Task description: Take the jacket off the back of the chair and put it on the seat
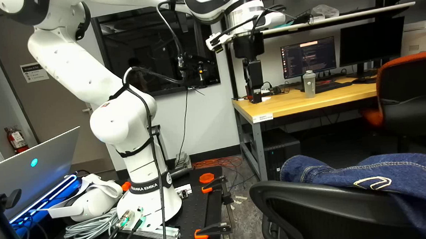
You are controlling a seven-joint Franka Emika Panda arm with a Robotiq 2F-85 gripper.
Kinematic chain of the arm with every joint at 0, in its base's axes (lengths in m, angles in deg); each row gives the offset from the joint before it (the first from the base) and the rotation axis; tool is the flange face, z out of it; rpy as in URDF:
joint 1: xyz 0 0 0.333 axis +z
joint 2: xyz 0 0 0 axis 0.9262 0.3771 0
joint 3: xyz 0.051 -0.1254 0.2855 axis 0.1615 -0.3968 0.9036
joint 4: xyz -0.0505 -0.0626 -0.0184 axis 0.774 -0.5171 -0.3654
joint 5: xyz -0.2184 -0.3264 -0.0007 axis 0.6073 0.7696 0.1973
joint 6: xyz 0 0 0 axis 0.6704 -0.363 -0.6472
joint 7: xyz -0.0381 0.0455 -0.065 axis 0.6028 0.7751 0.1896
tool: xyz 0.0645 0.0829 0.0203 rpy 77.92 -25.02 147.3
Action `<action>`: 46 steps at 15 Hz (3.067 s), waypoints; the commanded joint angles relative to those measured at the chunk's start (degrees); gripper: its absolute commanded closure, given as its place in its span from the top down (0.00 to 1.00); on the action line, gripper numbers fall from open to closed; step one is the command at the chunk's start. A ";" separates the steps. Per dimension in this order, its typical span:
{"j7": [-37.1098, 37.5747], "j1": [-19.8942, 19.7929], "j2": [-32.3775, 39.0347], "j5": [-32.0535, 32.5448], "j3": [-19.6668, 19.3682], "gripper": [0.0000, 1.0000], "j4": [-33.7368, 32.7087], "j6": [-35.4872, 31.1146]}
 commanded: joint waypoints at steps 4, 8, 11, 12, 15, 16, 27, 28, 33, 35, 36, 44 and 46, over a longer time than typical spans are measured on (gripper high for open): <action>-0.02 -0.03 0.02 0.00 0.01 1.00 -0.11 0.13; -0.02 -0.03 0.02 0.00 0.01 1.00 -0.11 0.13; -0.02 -0.03 0.02 0.00 0.01 1.00 -0.11 0.13; -0.02 -0.03 0.02 0.00 0.01 1.00 -0.11 0.13; -0.02 -0.03 0.02 0.00 0.01 1.00 -0.11 0.13; -0.02 -0.03 0.02 0.00 0.01 1.00 -0.11 0.13; 1.55 -1.74 4.89 0.57 -0.65 1.00 -2.49 -3.40; 1.95 -2.28 6.07 0.71 -0.86 1.00 -3.03 -4.59; 5.67 -6.07 12.83 1.39 -2.25 1.00 -6.27 -10.36; 7.54 -7.51 15.61 1.31 -2.98 1.00 -7.14 -11.98; 8.56 -8.21 16.90 1.52 -3.22 1.00 -7.28 -12.64; 16.79 -10.04 24.75 1.05 -4.25 1.00 -6.08 -17.12; 18.49 -10.25 26.90 0.77 -4.76 1.00 -6.01 -18.31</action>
